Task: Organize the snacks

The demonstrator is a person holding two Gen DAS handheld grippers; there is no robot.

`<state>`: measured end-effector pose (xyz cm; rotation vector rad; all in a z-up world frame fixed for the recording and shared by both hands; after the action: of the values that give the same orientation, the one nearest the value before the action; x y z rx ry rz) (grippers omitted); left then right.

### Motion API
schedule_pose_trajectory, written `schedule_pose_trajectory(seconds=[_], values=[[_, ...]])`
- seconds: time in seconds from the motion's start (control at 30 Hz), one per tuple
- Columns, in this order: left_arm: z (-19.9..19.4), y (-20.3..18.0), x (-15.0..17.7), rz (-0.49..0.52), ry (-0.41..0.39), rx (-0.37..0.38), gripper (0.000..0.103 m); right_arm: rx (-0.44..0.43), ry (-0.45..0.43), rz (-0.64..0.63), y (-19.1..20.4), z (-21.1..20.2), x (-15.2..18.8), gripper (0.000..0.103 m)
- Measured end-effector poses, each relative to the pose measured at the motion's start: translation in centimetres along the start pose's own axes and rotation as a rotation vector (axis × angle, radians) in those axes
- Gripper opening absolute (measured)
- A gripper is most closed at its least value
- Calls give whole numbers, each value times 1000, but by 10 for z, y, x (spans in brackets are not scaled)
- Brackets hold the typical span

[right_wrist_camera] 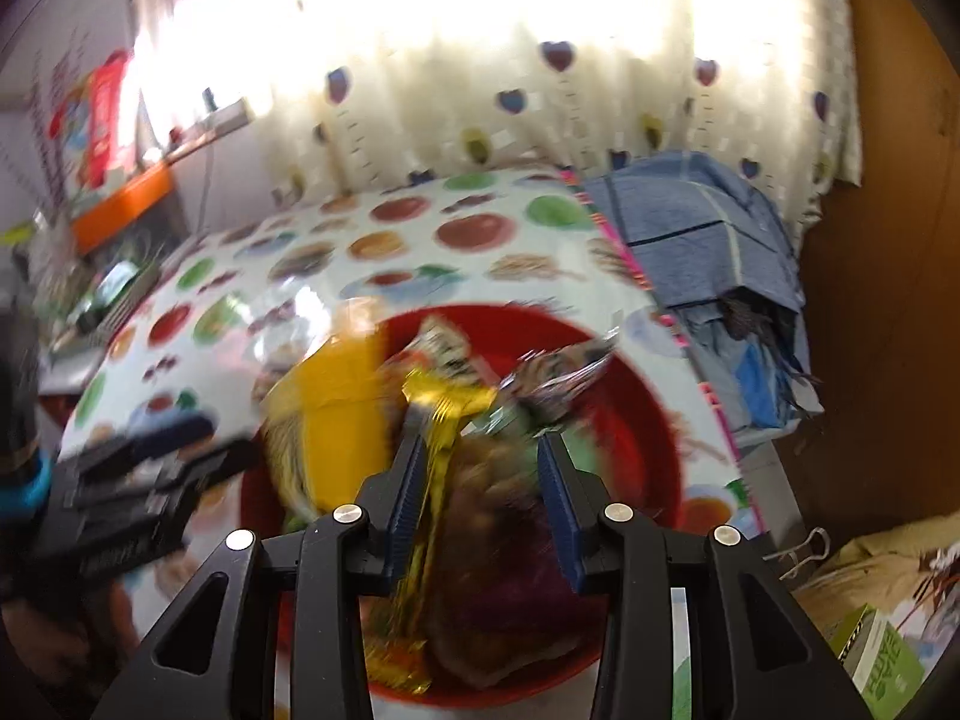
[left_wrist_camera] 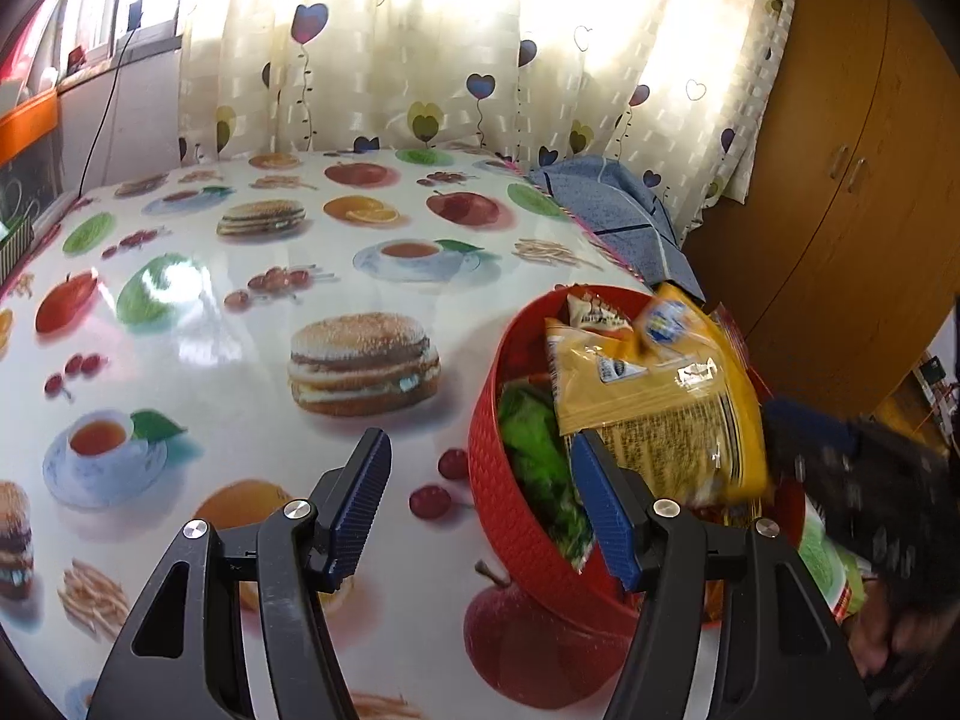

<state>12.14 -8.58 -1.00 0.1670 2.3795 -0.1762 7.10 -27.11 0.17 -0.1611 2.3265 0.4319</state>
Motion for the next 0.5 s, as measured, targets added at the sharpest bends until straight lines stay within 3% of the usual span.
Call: schedule_pose_trajectory(seconds=[0.2,0.5], values=[[-6,-7,-5,32,-26,15,63,-6,69,-22,14,-2,25,37],[-38,0,10,-5,-52,48,63,45,1,-3,7,-39,22,37]])
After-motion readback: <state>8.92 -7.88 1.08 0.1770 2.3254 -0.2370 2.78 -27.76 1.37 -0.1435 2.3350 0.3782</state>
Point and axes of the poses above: each gripper's, at about its wrist camera, not at the fingertips, and z roughly the way its jaws point, y to its left, x to its underside, the point moved 2 cm from there along z, roughly the way its jaws point, and after that the axes turned 12 degrees about -x, right-handed, at the moved point
